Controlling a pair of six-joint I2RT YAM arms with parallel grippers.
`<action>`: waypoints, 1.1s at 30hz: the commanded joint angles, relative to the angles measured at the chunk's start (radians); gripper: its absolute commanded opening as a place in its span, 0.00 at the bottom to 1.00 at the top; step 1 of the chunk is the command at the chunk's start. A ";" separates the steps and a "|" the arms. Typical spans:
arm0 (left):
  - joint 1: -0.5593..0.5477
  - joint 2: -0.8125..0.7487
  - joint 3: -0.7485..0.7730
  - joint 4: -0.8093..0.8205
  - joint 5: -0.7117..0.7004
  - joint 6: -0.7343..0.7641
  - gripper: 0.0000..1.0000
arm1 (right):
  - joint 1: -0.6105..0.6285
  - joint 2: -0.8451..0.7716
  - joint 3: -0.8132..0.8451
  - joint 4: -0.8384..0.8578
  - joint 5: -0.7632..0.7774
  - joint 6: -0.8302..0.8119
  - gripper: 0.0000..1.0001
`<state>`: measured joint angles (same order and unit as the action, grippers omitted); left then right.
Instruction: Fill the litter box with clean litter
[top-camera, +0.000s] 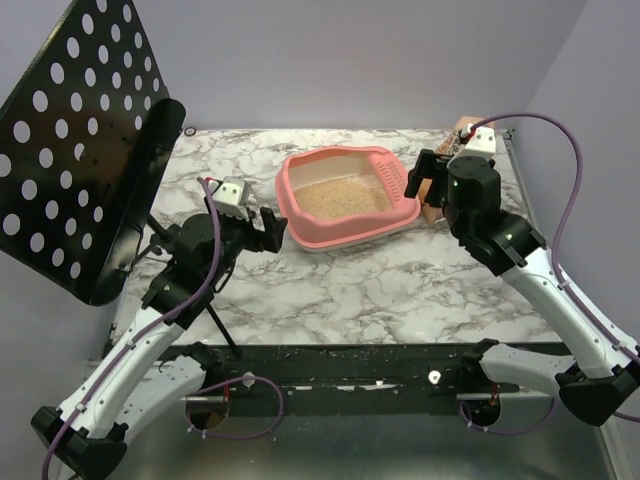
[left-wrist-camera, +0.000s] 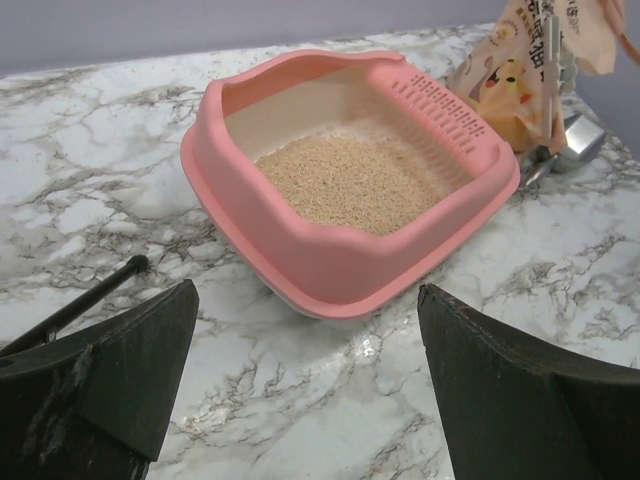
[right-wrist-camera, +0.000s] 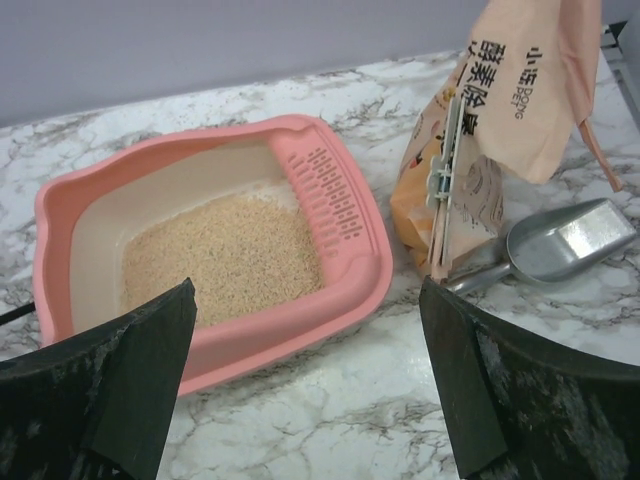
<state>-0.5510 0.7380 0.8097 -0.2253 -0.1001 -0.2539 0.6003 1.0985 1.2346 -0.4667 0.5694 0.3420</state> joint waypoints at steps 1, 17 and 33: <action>0.000 0.090 0.065 -0.088 -0.017 0.010 0.99 | -0.004 0.044 0.087 -0.016 0.072 -0.047 1.00; 0.000 0.051 0.046 -0.060 0.013 -0.002 0.99 | -0.283 0.464 0.400 -0.087 -0.037 -0.028 0.93; 0.000 0.063 0.051 -0.062 0.056 -0.015 0.99 | -0.318 0.592 0.344 -0.155 -0.013 -0.015 0.89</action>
<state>-0.5510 0.8040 0.8604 -0.2935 -0.0734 -0.2592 0.2878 1.6608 1.6028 -0.5964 0.5060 0.3317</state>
